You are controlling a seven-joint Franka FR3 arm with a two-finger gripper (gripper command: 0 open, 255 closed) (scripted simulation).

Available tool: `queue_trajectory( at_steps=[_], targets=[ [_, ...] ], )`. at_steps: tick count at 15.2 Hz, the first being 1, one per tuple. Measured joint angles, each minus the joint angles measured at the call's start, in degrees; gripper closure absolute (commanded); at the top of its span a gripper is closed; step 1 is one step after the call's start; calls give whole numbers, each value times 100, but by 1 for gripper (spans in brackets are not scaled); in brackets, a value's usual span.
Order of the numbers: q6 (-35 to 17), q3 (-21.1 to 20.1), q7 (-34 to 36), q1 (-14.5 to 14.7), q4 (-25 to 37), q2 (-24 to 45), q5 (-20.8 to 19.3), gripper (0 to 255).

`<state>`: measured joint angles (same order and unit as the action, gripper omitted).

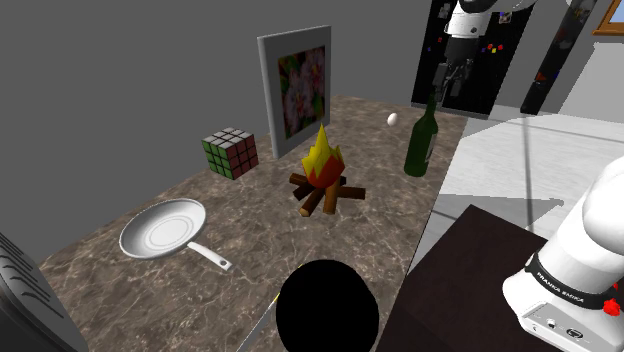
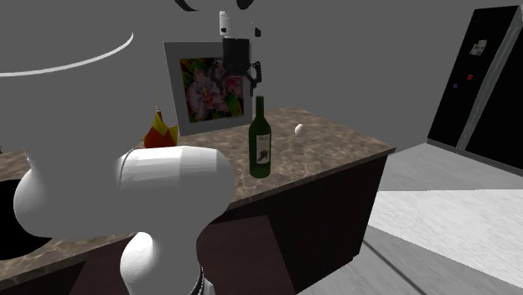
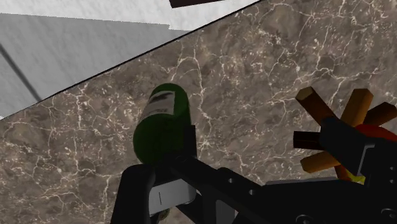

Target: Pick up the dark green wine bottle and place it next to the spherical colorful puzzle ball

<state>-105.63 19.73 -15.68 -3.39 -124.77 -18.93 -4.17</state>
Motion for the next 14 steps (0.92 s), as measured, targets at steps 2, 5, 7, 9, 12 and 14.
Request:
queue_trajectory(
  at_steps=[2,5,7,9,12,14],
  targets=[
    [-201,169,-256,-15,210,348,86,0],
    [-340,418,-687,-44,766,963,312,0],
    [-413,562,-983,-85,1133,1373,504,0],
    [-488,652,-1209,-132,1387,1684,670,0],
    [-647,680,-1304,-151,1381,1836,754,0],
    [-788,683,-1328,-154,1269,1866,774,0]
  ],
)
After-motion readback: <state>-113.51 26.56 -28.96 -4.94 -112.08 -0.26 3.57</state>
